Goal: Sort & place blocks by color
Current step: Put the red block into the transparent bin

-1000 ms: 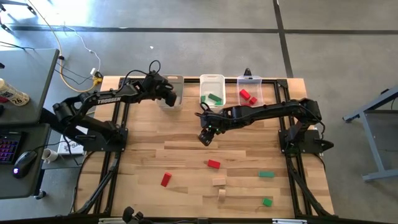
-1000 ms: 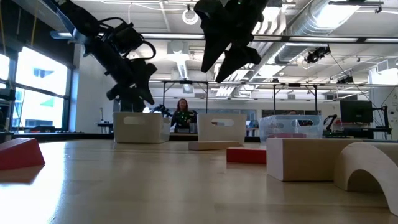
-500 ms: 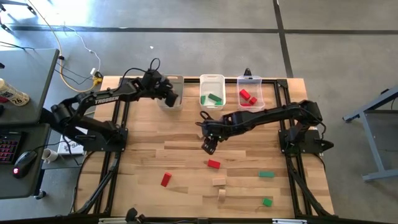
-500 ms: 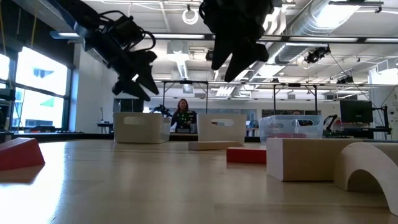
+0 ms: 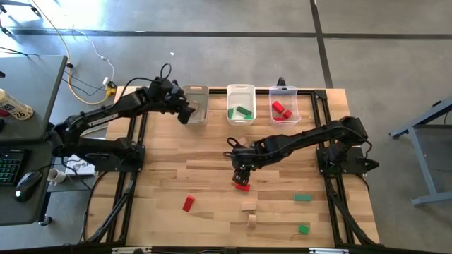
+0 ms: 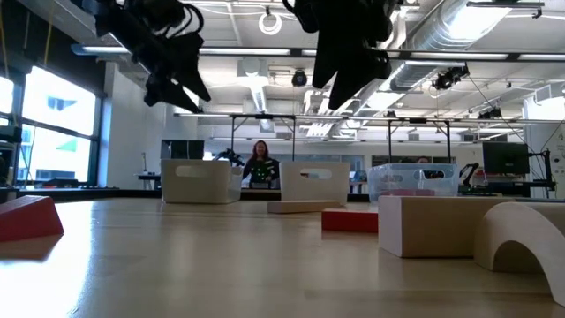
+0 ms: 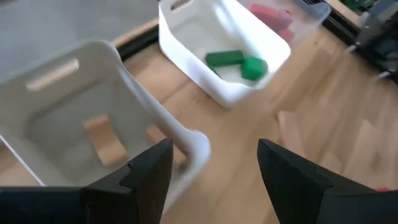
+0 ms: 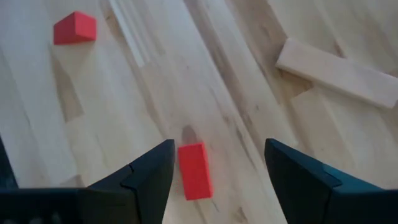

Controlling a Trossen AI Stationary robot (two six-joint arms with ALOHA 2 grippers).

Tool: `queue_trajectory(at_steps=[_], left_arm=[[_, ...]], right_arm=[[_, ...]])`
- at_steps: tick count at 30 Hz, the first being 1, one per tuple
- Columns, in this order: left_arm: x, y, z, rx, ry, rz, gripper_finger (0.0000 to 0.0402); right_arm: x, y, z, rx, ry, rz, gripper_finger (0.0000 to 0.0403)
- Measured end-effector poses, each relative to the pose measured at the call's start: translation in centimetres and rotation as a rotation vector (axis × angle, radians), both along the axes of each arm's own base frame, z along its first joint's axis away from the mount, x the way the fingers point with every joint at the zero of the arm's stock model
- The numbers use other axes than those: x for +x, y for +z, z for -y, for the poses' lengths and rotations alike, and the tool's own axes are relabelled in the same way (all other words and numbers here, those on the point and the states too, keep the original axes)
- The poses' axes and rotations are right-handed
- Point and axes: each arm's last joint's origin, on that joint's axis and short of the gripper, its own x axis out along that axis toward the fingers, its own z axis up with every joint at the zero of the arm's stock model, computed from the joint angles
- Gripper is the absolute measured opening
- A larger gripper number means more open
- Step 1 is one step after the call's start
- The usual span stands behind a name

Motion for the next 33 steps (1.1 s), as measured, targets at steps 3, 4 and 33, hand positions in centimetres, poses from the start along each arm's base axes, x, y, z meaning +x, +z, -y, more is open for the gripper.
queue_trajectory(at_steps=[3, 4, 33], left_arm=[[-0.4, 0.5, 1.2, -0.034, -0.004, 0.008, 0.0219], [-0.5, 0.7, 1.7, -0.043, -0.006, 0.016, 0.0219], [-1.6, 0.6, 12.2, -0.374, -0.084, -0.149, 0.0219]], right_arm=[[-0.1, 0.0, -0.6, 0.000, 0.017, -0.002, 0.0250], [-0.2, 0.0, -0.7, 0.000, 0.021, -0.002, 0.0254], [-1.1, -3.4, -6.1, -0.169, 0.286, -0.052, 0.0260]])
